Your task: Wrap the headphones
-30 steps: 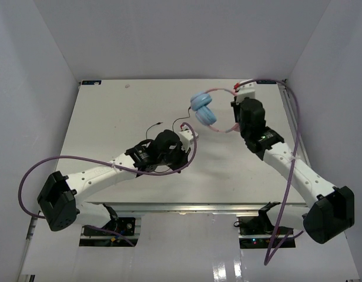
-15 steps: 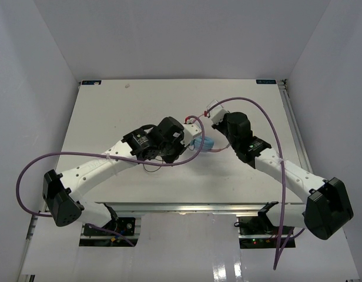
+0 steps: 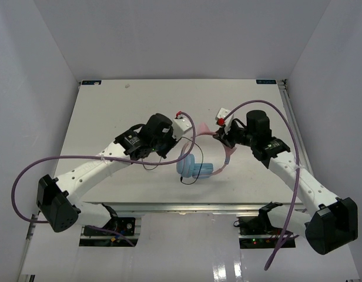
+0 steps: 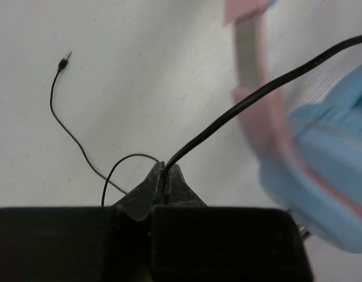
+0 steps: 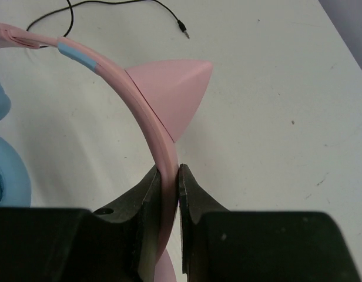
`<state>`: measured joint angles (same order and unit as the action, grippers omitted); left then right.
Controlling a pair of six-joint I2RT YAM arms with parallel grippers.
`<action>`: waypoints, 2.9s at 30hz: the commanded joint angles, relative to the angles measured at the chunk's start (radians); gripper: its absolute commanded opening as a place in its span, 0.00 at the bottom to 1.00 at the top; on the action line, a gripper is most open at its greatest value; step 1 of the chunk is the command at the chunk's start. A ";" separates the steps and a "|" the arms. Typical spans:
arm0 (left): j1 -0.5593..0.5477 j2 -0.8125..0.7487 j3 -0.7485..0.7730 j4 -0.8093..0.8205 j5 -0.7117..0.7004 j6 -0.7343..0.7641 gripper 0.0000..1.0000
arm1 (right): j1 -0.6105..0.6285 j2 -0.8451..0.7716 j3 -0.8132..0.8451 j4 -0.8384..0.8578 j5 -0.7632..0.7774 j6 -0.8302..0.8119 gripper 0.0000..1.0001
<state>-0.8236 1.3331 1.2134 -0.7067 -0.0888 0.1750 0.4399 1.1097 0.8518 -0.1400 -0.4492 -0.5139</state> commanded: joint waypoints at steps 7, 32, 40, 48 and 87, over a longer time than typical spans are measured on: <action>0.138 -0.214 -0.281 0.433 0.363 -0.005 0.00 | -0.153 0.005 0.192 -0.006 -0.709 0.286 0.08; 0.138 -0.101 -0.703 1.404 0.661 -0.388 0.57 | -0.218 0.063 0.239 0.628 -0.707 1.234 0.08; 0.138 -0.035 -0.756 1.463 0.609 -0.371 0.34 | -0.297 0.064 0.333 0.658 -0.678 1.403 0.08; 0.120 0.027 -0.753 1.598 0.582 -0.479 0.00 | -0.345 0.050 0.403 0.252 -0.334 1.331 0.08; 0.007 0.023 -0.047 0.221 0.129 -0.037 0.00 | 0.029 -0.040 0.128 -0.179 -0.051 -0.159 0.08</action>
<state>-0.8777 1.3821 1.1714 -0.4528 0.0973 0.0859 0.4900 1.1000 0.8981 -0.2567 -0.2656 -0.6787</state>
